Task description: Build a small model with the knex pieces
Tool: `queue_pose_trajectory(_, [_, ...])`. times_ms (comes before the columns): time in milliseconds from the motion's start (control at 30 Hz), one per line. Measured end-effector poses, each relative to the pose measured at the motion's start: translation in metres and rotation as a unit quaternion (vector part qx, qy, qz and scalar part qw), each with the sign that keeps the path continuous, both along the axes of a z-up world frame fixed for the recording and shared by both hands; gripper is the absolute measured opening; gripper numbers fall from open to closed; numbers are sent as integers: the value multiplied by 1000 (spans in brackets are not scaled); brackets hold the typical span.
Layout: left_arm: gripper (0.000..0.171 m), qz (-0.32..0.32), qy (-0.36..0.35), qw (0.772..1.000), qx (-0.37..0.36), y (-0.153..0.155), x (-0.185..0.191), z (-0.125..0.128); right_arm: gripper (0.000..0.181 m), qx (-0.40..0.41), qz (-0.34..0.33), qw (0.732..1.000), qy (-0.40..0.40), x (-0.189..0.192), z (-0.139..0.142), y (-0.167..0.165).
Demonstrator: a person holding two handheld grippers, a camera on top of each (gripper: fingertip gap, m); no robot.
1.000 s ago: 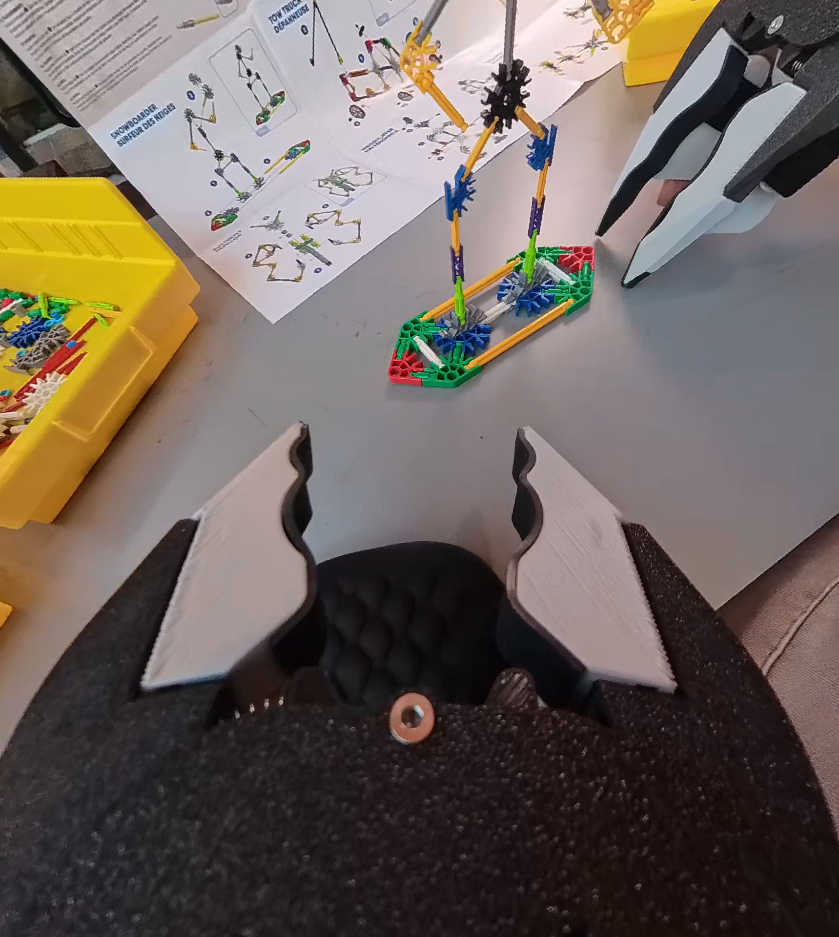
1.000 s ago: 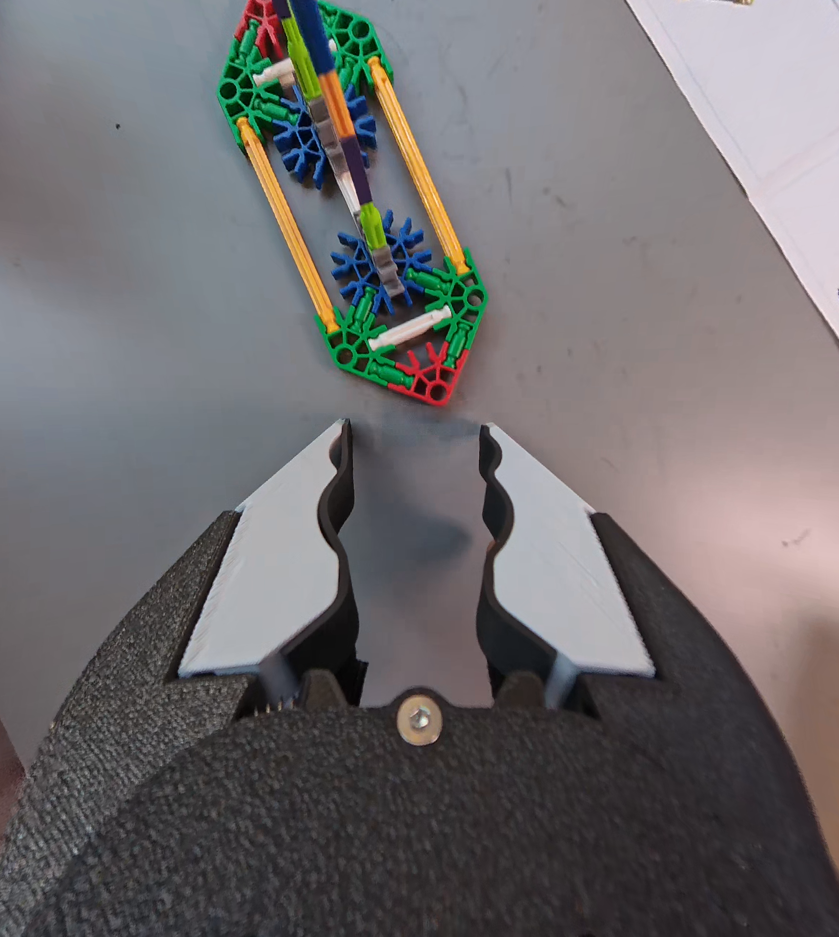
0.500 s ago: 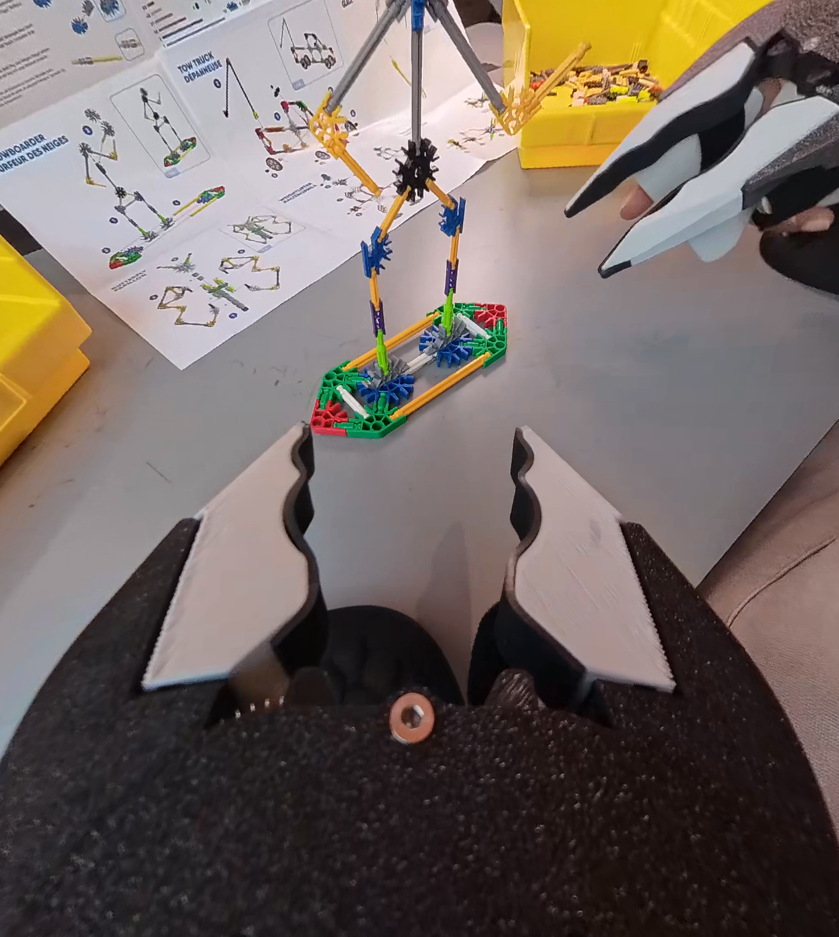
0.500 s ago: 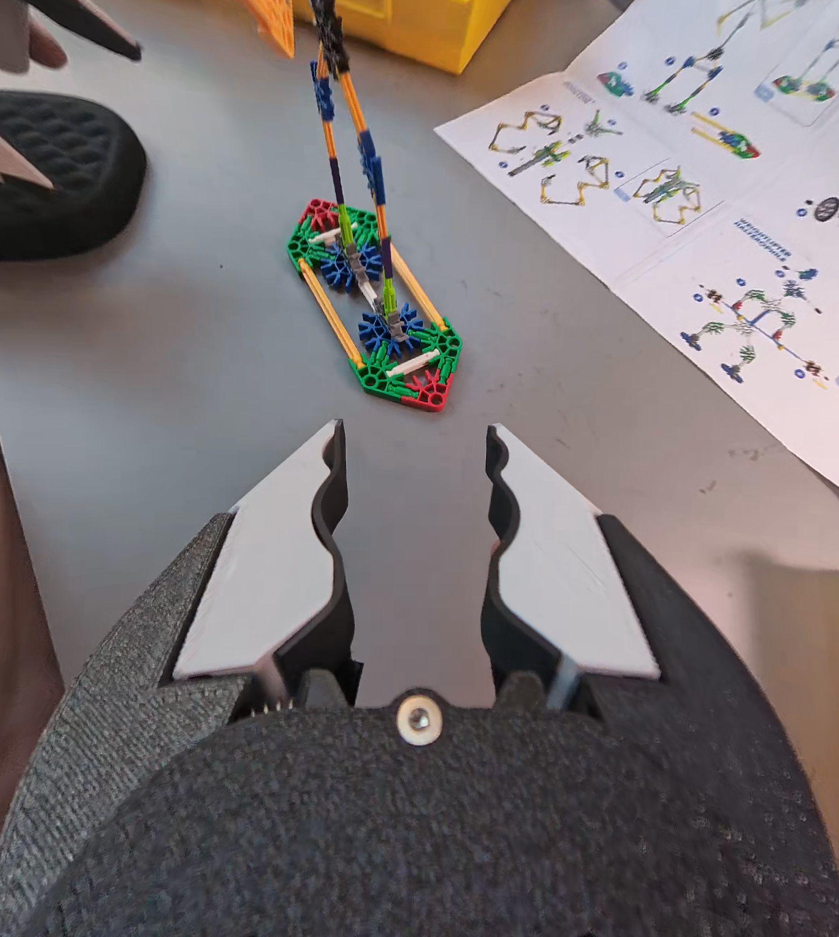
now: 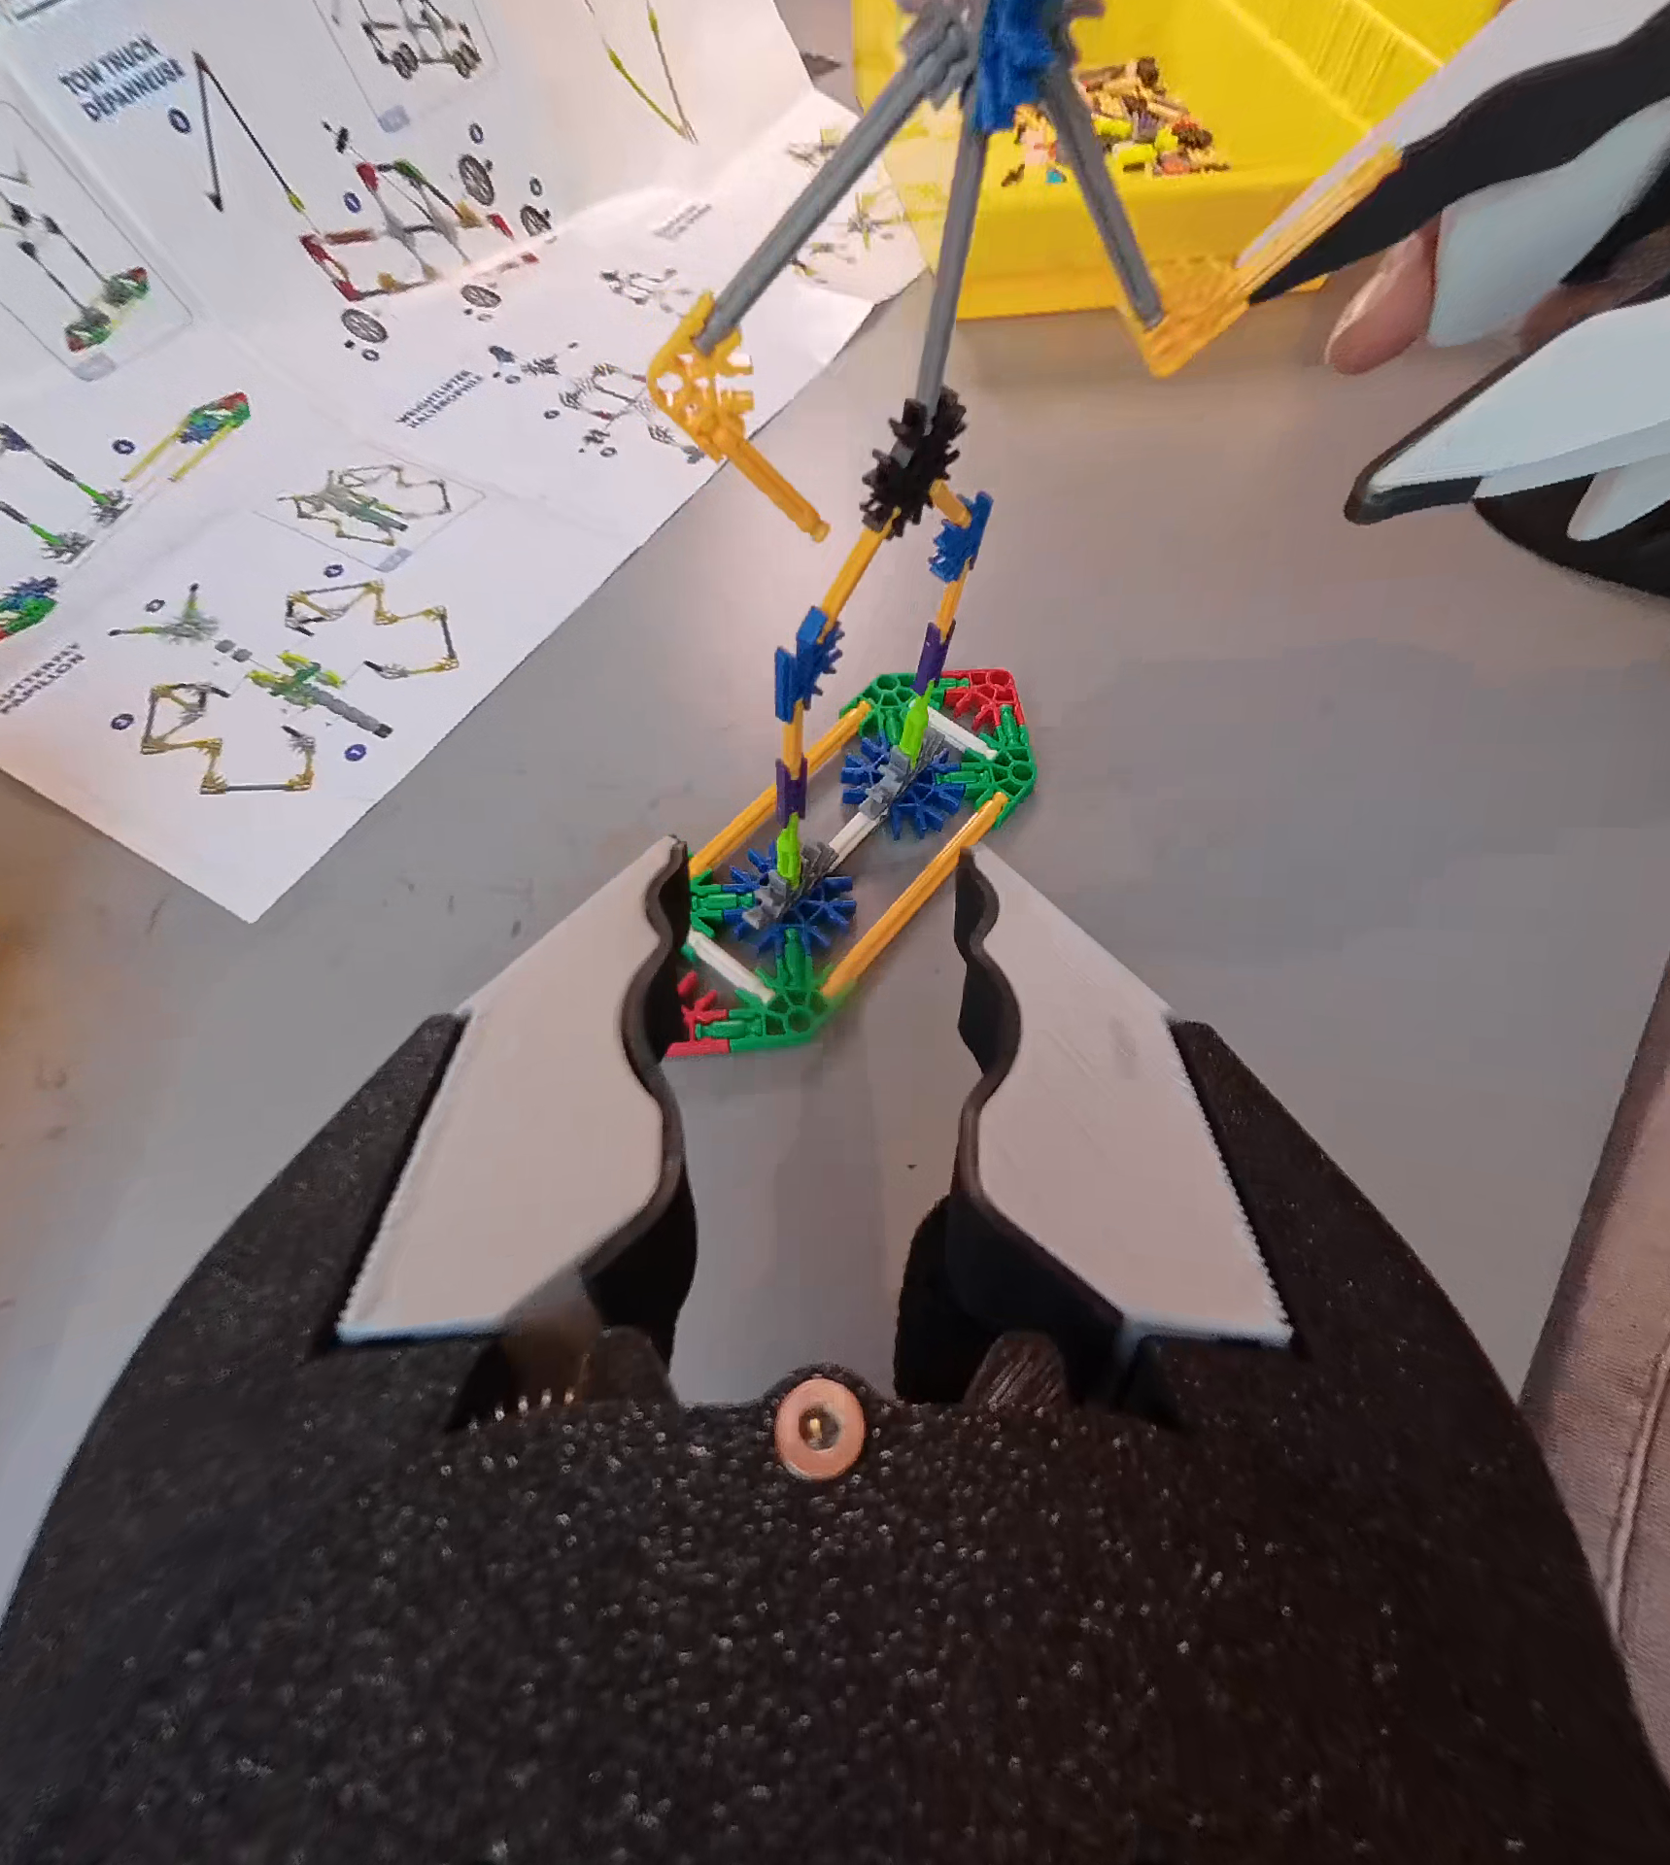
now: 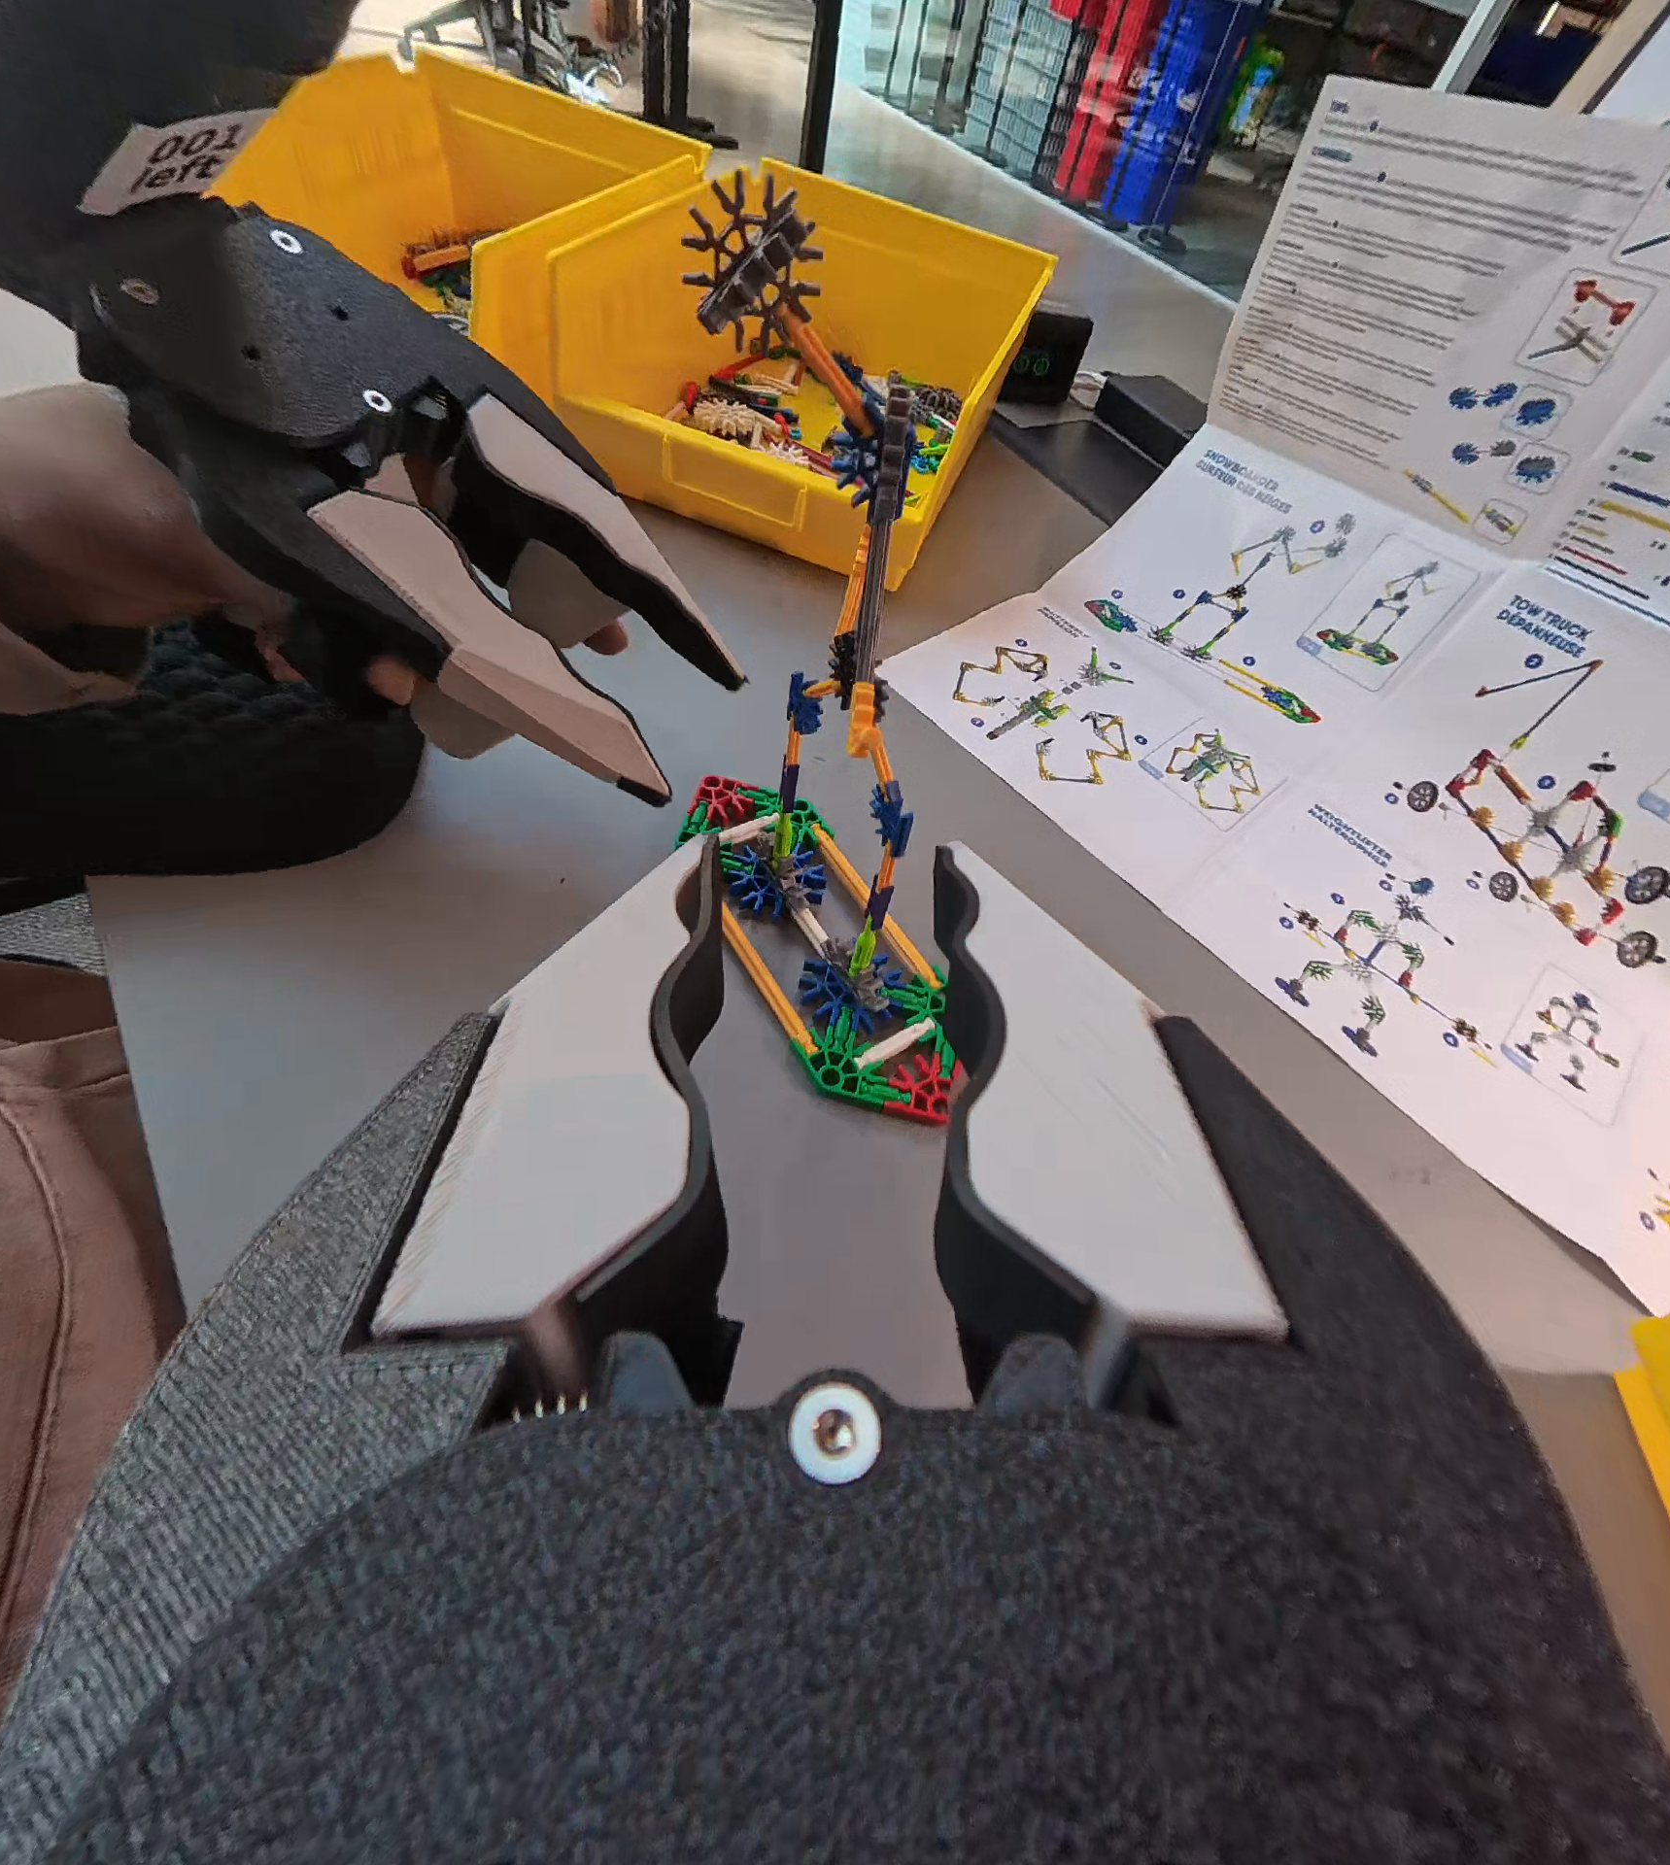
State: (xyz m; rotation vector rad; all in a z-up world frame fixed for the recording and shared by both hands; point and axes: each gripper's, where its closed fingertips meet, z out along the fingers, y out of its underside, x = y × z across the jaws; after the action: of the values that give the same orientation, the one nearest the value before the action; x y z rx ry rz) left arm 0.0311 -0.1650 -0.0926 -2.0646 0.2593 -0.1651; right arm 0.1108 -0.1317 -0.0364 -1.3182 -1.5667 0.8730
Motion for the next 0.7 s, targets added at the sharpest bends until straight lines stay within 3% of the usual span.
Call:
queue_pose_trajectory(167, [39,-73,28,996,-31,20,4,-17,42,36,36,998,-22,-27,12,3])
queue_pose_trajectory(300, [22,-67,33,997,-15,34,2,-21,42,50,57,995,-61,-36,33,-3])
queue_pose_trajectory(400, [6,-59,21,998,8,40,3,-18,37,48,58,990,-116,-44,30,-6])
queue_pose_trajectory(533, [5,-72,32,997,11,40,6,-19,26,64,58,982,-168,-58,21,5])
queue_pose_trajectory(633, [5,-75,29,997,12,40,6,-19,4,63,102,972,-203,-62,12,6])
queue_pose_trajectory(700, [5,-81,28,996,10,40,6,-18,2,55,149,965,-210,-63,12,1])
